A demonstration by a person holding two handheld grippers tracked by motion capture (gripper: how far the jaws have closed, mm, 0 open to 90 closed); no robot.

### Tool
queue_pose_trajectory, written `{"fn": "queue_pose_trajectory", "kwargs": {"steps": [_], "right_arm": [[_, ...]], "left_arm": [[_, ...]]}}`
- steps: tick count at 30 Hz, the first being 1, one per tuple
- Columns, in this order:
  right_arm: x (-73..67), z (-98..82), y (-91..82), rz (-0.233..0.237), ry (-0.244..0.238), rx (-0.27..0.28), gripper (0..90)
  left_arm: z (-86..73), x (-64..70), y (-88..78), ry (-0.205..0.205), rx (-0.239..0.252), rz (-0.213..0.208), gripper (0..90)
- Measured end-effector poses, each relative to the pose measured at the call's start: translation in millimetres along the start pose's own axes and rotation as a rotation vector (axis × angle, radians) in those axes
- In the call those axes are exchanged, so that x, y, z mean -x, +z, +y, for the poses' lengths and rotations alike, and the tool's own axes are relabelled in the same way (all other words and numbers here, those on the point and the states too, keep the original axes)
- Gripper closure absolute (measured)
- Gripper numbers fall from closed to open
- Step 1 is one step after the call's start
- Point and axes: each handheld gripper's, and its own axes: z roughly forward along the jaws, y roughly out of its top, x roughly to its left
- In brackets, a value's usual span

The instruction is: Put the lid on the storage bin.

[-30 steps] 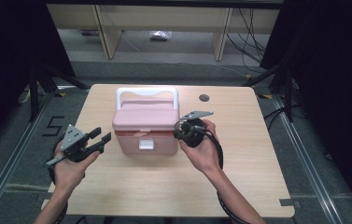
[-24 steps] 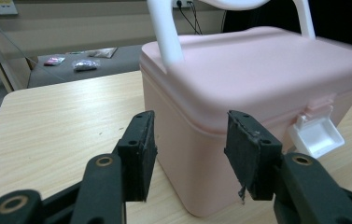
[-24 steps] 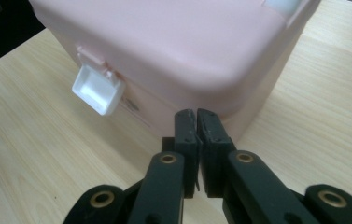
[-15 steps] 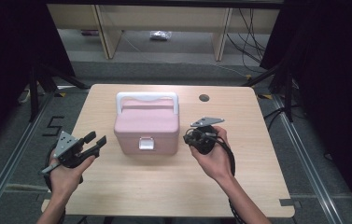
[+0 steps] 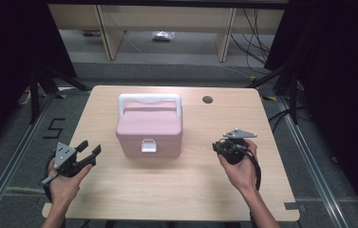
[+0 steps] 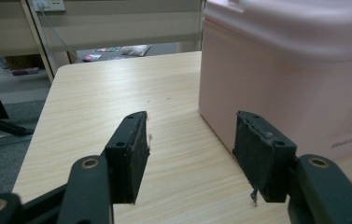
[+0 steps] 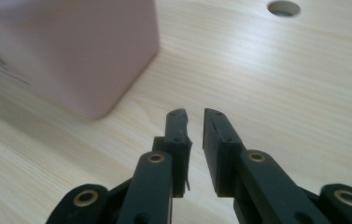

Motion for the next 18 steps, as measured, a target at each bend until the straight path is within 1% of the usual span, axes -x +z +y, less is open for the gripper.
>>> {"fn": "queue_pose_trajectory", "kwargs": {"steps": [1, 2, 3, 4, 5, 6, 7, 8, 9, 10, 12, 13, 14, 15, 16, 17, 18], "right_arm": [[5.3, -5.3, 0.6, -0.001, 0.001, 0.010, 80.5], [6.7, -10.1, -1.7, -0.018, 0.043, 0.000, 80.4], [11.5, -14.9, -2.1, -0.023, 0.038, 0.012, 80.1], [14.1, -19.5, -2.8, -0.030, 0.056, 0.019, 79.8], [17.6, -23.7, -4.1, -0.042, 0.059, 0.020, 79.3], [23.3, -27.6, -4.0, -0.033, 0.036, 0.034, 79.1], [21.7, -31.6, -6.3, -0.048, 0.093, 0.022, 78.7], [27.1, -35.4, -5.5, -0.050, 0.059, 0.041, 78.1], [27.8, -39.0, -5.0, -0.066, 0.068, 0.044, 77.7], [30.0, -42.1, -5.7, -0.047, 0.069, 0.047, 77.2], [31.0, -47.7, -5.7, -0.065, 0.084, 0.041, 76.0], [32.7, -49.8, -4.2, -0.058, 0.073, 0.041, 75.5], [33.8, -50.8, -3.7, -0.068, 0.071, 0.024, 75.0], [34.5, -52.0, -3.7, -0.076, 0.076, 0.031, 74.2], [34.6, -52.8, -3.6, -0.080, 0.074, 0.033, 73.3], [34.7, -53.8, -1.7, -0.077, 0.071, 0.042, 72.4], [34.2, -54.2, -1.3, -0.076, 0.075, 0.040, 71.8]], "left_arm": [[-2.3, 0.2, 0.6, -0.003, -0.003, 0.006, 43.0], [-4.3, -1.3, 1.6, 0.019, -0.003, 0.009, 42.8], [-6.3, -1.6, 2.2, 0.017, -0.009, 0.011, 42.6], [-8.5, -1.8, 3.0, 0.009, -0.012, 0.014, 42.3], [-10.1, -3.3, 3.8, 0.021, -0.011, 0.019, 42.1], [-11.6, -3.5, 4.0, 0.014, -0.016, 0.022, 41.9], [-13.2, -2.5, 3.7, -0.005, -0.021, 0.024, 41.7], [-14.2, -4.5, 4.6, 0.013, -0.009, 0.024, 41.6], [-14.6, -4.5, 3.8, 0.015, -0.014, 0.029, 41.4], [-15.2, -4.5, 4.2, 0.012, -0.004, 0.029, 41.2], [-14.8, -3.8, 2.8, 0.013, -0.009, 0.029, 40.9], [-14.6, -3.3, 2.5, 0.011, -0.005, 0.027, 40.8], [-14.4, -3.0, 2.1, 0.015, -0.003, 0.026, 40.7], [-14.8, -2.4, 2.9, 0.011, 0.015, 0.020, 40.7], [-14.0, -1.6, 1.7, 0.010, 0.000, 0.024, 40.6], [-14.2, -1.4, 2.5, 0.008, 0.011, 0.017, 40.5], [-14.0, -0.9, 2.3, 0.009, 0.013, 0.017, 40.4]]}}
